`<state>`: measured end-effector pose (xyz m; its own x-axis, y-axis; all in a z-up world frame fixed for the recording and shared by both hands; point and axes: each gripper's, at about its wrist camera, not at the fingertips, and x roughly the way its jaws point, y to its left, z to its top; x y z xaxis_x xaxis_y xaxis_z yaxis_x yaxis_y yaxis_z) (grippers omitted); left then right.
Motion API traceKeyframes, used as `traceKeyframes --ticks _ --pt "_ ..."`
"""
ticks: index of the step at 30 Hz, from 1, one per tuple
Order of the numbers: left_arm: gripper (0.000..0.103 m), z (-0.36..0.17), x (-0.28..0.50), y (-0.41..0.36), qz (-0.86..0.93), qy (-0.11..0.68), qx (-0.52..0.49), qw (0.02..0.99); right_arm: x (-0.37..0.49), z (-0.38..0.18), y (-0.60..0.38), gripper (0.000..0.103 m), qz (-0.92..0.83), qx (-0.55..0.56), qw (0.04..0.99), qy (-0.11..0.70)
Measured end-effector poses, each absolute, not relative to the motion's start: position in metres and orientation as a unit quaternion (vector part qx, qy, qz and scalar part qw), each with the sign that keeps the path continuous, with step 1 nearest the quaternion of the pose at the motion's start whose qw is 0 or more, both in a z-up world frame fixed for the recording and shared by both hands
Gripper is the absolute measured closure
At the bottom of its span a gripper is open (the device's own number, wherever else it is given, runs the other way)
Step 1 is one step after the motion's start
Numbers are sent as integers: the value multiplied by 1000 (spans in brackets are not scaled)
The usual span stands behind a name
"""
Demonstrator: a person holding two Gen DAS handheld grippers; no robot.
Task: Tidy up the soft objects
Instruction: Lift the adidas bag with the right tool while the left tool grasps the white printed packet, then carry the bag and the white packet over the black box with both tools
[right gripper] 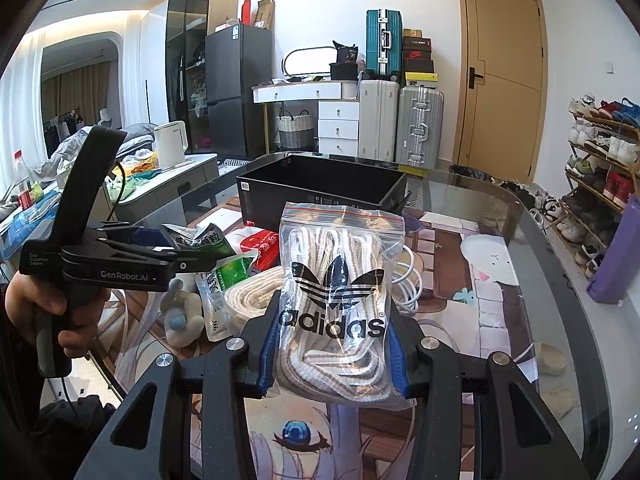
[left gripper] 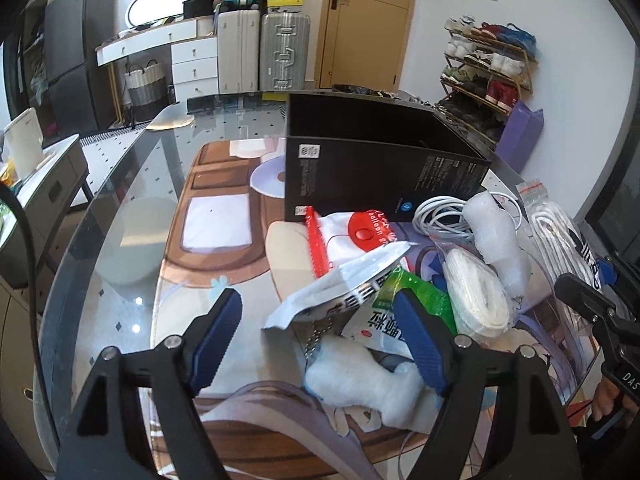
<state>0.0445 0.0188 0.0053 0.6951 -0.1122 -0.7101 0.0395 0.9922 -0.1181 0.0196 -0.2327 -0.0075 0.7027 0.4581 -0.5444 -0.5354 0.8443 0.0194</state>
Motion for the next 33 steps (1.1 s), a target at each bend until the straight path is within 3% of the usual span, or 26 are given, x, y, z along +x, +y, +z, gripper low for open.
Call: traceKeyframes --ticks 5,8,11,15,24,33 --pt "27 8 48 17 -44 385 -38 921 19 -8 -233 59 270 -70 920 276" --pt "50 9 49 16 -53 384 -36 921 20 -8 -232 59 270 -70 920 275" --pt "54 10 46 14 -56 379 -31 923 20 -6 -232 59 271 -71 920 274" --pt "71 13 42 13 -64 374 -31 925 21 -5 -230 59 274 -72 919 273" --pt "95 20 35 17 -89 358 -58 928 25 -4 -232 59 278 -70 919 270" --pt "98 31 25 20 -98 338 -76 933 27 1 -232 59 280 -67 921 263"
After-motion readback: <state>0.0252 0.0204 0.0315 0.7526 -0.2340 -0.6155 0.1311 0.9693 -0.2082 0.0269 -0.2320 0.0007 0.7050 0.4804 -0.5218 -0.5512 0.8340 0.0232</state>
